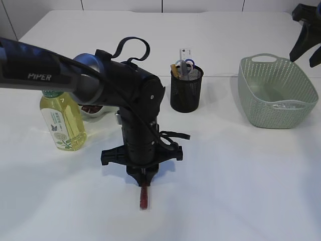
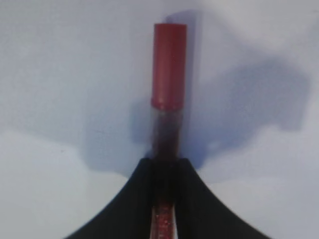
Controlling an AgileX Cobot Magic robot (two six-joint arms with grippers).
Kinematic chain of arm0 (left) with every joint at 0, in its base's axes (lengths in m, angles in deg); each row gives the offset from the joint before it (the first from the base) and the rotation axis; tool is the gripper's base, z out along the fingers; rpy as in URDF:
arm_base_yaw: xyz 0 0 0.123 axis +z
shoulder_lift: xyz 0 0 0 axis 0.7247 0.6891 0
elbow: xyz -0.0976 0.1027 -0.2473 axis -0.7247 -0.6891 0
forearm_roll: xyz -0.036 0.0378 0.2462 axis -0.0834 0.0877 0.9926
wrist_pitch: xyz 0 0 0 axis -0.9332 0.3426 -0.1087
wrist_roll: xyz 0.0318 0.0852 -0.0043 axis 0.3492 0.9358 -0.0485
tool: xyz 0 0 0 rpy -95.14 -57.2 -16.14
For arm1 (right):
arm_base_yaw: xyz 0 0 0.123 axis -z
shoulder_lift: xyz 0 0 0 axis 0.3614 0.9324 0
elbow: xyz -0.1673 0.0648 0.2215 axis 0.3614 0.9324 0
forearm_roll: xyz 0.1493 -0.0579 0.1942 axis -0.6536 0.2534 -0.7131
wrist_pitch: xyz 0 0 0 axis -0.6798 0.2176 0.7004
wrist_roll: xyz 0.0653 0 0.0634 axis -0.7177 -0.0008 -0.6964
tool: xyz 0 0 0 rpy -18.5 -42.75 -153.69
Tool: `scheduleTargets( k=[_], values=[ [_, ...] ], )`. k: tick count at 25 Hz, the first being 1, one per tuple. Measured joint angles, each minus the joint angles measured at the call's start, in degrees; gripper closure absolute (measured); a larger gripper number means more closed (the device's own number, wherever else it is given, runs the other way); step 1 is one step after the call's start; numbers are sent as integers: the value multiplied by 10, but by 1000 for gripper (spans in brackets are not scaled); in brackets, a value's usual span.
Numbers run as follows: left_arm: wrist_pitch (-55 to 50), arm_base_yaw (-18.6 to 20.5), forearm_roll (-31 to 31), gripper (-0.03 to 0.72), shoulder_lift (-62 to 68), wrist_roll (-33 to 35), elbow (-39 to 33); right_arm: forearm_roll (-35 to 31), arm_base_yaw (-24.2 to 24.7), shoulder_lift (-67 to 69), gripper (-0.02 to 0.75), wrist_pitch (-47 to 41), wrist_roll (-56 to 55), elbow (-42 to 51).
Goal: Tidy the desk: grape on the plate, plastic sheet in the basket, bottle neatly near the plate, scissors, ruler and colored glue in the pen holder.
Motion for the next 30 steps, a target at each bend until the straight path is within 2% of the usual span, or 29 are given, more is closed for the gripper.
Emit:
scheduleTargets(
  k=[2,10,20,30],
  values=[
    [0,0,0,638,0,3,0,0,0,0,373,0,1,0],
    [-12,0,11,644,0,63,1,0,0,0,374,0,1,0],
    [-46,0,2,644,0,243,1,0,0,0,373,0,1,0],
    [-65,-4,0,644,0,263,1,-1,0,0,374,0,1,0]
  ],
)
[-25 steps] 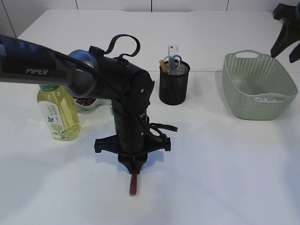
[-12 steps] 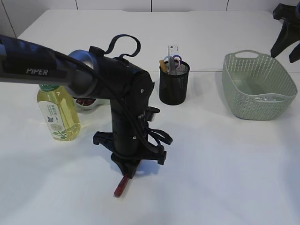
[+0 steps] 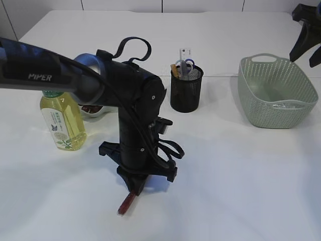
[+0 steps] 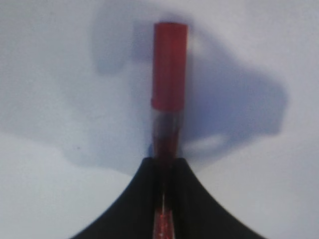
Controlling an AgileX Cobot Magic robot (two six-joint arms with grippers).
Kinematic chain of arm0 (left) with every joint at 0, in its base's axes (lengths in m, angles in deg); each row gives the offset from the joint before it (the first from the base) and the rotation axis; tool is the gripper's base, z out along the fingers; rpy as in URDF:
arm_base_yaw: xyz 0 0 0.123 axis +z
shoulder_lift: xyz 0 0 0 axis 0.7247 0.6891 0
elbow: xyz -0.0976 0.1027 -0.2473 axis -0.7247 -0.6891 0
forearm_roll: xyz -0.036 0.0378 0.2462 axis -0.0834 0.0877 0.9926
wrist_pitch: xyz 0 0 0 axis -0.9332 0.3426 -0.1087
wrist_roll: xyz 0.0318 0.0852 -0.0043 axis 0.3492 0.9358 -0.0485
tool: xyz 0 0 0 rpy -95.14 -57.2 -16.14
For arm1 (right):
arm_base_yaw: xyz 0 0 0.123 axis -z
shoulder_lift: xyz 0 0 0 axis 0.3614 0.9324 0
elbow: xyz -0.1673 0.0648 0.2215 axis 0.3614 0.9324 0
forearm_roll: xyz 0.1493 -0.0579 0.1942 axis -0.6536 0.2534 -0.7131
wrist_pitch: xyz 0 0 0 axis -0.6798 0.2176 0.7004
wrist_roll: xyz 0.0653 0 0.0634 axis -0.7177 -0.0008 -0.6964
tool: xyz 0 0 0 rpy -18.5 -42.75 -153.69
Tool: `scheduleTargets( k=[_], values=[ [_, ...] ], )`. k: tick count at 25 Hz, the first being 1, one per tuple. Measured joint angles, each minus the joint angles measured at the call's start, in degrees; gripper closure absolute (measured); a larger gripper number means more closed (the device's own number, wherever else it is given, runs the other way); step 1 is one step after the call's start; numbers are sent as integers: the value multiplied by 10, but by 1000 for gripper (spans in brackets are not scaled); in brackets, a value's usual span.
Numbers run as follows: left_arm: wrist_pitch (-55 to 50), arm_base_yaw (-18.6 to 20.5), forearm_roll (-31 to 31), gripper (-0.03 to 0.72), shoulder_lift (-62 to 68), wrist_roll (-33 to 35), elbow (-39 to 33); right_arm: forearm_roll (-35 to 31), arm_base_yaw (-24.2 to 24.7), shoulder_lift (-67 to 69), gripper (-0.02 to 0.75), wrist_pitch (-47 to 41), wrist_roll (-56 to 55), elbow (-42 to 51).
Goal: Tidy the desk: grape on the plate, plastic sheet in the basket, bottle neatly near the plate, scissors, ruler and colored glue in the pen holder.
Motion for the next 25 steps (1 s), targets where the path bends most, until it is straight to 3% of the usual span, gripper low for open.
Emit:
scheduleTargets(
  k=[10,18,25],
  values=[
    [1,-37,12,644,-62,9,0,0,0,0,374,0,1,0],
    [-40,-37,-74,644,-130,159,0,0,0,0,374,0,1,0],
    [37,-37,-66,645,-203,186,-3,2,0,0,374,0,1,0]
  ],
)
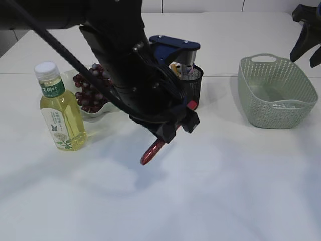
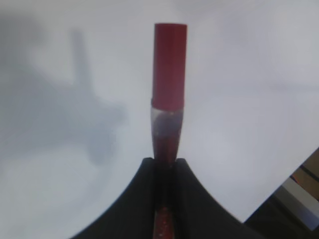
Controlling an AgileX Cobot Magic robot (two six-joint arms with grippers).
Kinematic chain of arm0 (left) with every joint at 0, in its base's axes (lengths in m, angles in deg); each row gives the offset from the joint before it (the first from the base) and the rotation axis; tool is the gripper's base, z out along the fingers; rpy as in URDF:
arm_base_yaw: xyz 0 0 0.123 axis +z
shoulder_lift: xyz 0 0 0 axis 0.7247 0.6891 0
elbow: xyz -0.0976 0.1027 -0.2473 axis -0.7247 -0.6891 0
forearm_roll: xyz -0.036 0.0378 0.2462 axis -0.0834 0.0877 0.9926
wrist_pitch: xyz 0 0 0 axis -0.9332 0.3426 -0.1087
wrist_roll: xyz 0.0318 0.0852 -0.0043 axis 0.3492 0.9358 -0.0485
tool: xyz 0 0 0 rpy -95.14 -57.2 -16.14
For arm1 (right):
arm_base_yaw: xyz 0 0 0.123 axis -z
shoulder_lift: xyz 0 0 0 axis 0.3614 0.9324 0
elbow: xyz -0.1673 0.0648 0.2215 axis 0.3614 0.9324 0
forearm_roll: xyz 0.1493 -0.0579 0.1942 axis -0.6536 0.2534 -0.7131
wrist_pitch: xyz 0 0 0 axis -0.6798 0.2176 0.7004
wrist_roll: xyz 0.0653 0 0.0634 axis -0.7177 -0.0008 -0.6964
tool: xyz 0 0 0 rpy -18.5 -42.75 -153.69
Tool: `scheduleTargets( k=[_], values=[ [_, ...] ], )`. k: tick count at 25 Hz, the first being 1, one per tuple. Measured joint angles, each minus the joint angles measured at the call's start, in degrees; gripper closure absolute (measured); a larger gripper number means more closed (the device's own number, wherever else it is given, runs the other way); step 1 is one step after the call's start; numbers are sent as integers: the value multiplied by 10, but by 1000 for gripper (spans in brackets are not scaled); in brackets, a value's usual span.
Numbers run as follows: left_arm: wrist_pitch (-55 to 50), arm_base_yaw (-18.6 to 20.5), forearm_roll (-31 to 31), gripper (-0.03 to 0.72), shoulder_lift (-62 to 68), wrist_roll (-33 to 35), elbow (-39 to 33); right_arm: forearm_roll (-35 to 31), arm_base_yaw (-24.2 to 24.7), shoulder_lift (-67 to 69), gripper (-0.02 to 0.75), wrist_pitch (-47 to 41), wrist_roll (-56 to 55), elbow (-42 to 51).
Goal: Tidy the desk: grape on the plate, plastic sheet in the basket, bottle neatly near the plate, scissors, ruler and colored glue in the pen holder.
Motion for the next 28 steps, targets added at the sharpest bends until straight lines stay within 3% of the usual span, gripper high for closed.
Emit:
scheduleTargets(
  k=[7,13,23,28],
  values=[
    [157,7,12,645,-37,2,-99,2,0,0,374,0,0,0],
    [410,18,22,645,-43,3,-190,2,0,0,374,0,1,0],
    [806,53,49,645,2,3,-198,16,0,0,374,0,3,0],
    [927,68,49,645,48,3,-198,27,0,0,374,0,3,0]
  ],
)
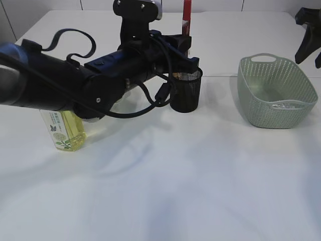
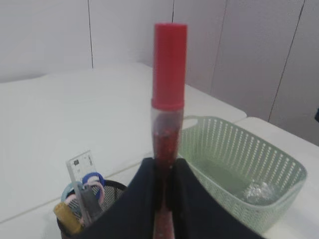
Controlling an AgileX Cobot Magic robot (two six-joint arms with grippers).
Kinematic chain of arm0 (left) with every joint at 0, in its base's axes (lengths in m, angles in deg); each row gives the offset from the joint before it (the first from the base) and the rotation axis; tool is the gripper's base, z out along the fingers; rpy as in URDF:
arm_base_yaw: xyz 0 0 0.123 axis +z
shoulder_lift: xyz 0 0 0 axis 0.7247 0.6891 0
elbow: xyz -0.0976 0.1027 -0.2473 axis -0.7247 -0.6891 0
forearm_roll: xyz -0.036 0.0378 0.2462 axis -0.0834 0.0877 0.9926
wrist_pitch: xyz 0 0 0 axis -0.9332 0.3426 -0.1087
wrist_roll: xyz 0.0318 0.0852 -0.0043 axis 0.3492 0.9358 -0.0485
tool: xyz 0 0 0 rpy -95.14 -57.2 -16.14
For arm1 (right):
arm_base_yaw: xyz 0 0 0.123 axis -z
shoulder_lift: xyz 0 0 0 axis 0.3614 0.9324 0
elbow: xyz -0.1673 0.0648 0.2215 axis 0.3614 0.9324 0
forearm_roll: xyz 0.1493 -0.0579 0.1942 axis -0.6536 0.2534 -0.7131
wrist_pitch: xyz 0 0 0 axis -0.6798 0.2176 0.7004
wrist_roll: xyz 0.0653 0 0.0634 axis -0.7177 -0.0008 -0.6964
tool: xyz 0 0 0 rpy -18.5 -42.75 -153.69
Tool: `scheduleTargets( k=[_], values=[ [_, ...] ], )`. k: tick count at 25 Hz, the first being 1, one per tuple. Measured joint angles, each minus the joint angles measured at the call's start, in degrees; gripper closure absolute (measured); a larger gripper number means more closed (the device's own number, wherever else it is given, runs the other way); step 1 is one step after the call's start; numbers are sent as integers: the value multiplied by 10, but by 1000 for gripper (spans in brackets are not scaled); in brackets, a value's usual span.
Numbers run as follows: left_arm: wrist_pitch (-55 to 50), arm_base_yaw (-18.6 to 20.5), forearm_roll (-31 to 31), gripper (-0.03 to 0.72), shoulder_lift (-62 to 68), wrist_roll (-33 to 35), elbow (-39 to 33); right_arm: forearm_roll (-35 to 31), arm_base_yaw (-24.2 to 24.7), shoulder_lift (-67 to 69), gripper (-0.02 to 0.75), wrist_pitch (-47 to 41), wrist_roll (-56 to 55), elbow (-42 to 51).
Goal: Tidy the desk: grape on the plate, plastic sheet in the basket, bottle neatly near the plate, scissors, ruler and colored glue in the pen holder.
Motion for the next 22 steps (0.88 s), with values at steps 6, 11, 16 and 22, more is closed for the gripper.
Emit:
scheduleTargets(
  k=[6,11,16,22],
  values=[
    [61,18,-1,644,51,0,36,15,0,0,374,0,1,0],
    [64,26,-2,643,99,0,102,48,0,0,374,0,3,0],
    [64,33,-2,641,149,0,167,56,0,0,374,0,3,0],
    [45,42,-2,638,200,0,228,59,0,0,374,0,5,0]
  ],
)
